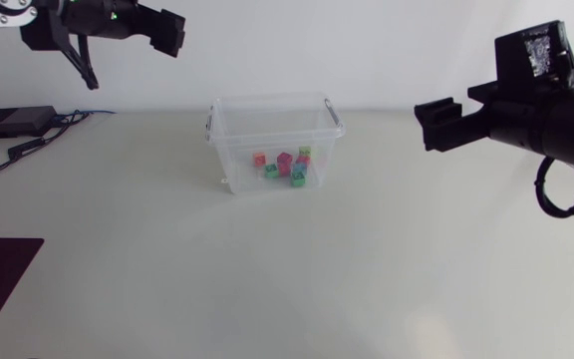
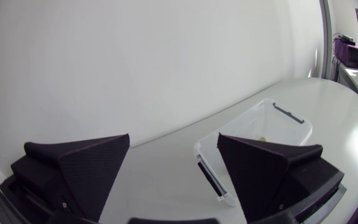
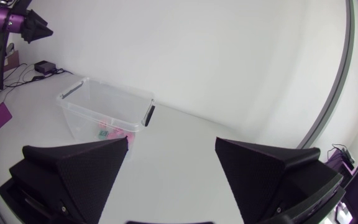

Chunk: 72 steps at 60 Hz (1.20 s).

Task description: Place the duplo bricks in the container

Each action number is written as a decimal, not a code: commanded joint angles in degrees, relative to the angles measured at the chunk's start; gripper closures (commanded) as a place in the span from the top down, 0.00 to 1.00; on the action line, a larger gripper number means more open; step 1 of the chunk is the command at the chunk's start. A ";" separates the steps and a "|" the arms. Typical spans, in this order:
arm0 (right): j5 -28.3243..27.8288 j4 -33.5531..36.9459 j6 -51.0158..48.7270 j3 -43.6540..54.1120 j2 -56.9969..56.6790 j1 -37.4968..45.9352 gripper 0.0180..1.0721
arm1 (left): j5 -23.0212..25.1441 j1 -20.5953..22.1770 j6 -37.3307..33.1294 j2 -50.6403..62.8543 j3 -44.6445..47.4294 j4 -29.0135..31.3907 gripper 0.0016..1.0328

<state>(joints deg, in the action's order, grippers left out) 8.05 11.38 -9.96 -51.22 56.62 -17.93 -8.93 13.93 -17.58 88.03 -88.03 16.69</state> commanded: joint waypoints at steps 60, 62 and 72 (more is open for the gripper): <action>-2.59 -5.81 5.94 36.44 -39.22 14.83 0.96 | 3.52 -8.69 4.41 -71.75 72.02 -18.35 0.96; -3.06 -6.28 6.28 37.70 -40.70 15.09 0.96 | 3.98 -9.13 5.53 -73.14 73.38 -18.21 0.96; -4.63 -7.88 7.44 41.95 -45.71 15.99 0.96 | 5.54 -10.64 9.32 -77.82 77.99 -17.73 0.96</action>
<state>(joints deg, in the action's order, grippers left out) 4.10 4.71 -4.23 -11.97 12.97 -2.57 -4.25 4.12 -11.42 12.16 -12.75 -1.10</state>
